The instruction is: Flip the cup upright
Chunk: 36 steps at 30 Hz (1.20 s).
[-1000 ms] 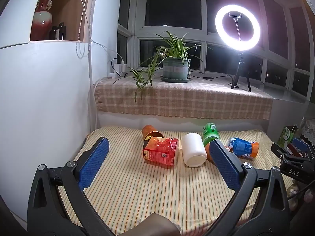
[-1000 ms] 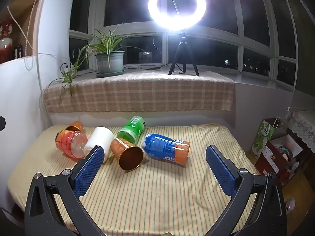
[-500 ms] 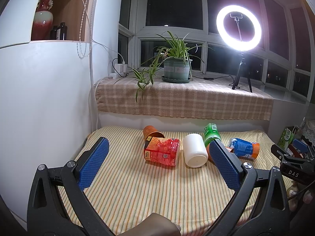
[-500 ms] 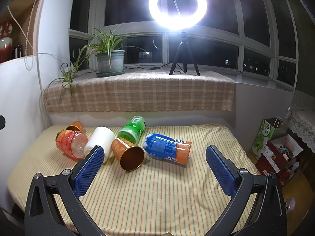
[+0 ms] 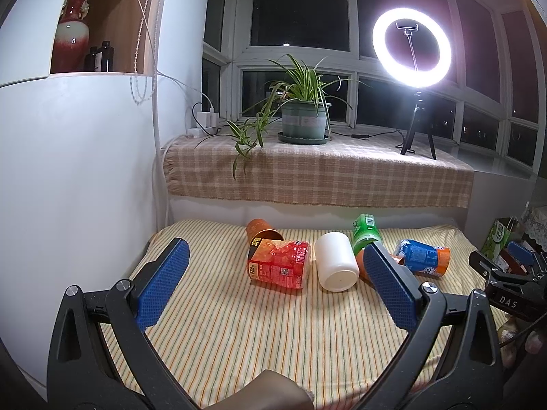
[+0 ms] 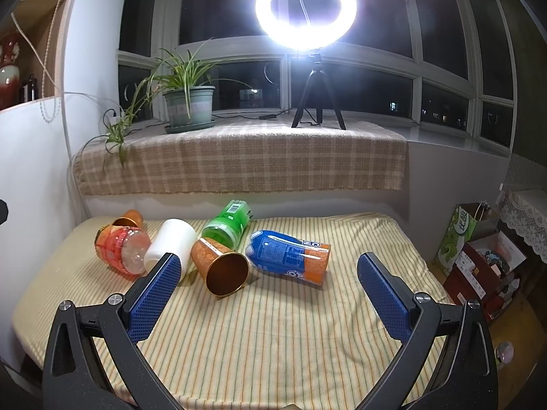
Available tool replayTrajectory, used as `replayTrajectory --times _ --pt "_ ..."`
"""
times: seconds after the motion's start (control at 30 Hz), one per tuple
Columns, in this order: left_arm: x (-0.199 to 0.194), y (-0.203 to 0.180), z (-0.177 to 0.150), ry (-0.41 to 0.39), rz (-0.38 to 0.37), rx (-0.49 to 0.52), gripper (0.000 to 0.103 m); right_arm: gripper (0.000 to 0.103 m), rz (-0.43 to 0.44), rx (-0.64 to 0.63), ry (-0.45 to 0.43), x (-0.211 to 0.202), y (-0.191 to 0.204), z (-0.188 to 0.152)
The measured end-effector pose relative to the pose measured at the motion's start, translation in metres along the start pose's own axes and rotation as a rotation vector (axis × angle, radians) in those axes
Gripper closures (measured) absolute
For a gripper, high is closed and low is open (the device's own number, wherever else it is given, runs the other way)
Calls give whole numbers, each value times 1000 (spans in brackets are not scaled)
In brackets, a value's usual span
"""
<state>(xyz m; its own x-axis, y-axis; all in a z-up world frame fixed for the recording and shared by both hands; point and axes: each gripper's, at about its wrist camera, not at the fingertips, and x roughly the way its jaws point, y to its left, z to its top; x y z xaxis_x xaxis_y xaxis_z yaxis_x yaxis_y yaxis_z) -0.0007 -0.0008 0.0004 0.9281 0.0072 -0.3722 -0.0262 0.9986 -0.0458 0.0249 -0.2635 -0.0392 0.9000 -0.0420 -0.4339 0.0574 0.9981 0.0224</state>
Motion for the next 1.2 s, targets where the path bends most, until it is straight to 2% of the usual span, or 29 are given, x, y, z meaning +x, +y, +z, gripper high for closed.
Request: replayTrajectory --times 0.1,1.2 --pt "4 14 3 0 0 0 0 1 1 2 0 0 0 0" --pt "9 9 5 -1 2 3 0 1 1 -2 -1 1 0 0"
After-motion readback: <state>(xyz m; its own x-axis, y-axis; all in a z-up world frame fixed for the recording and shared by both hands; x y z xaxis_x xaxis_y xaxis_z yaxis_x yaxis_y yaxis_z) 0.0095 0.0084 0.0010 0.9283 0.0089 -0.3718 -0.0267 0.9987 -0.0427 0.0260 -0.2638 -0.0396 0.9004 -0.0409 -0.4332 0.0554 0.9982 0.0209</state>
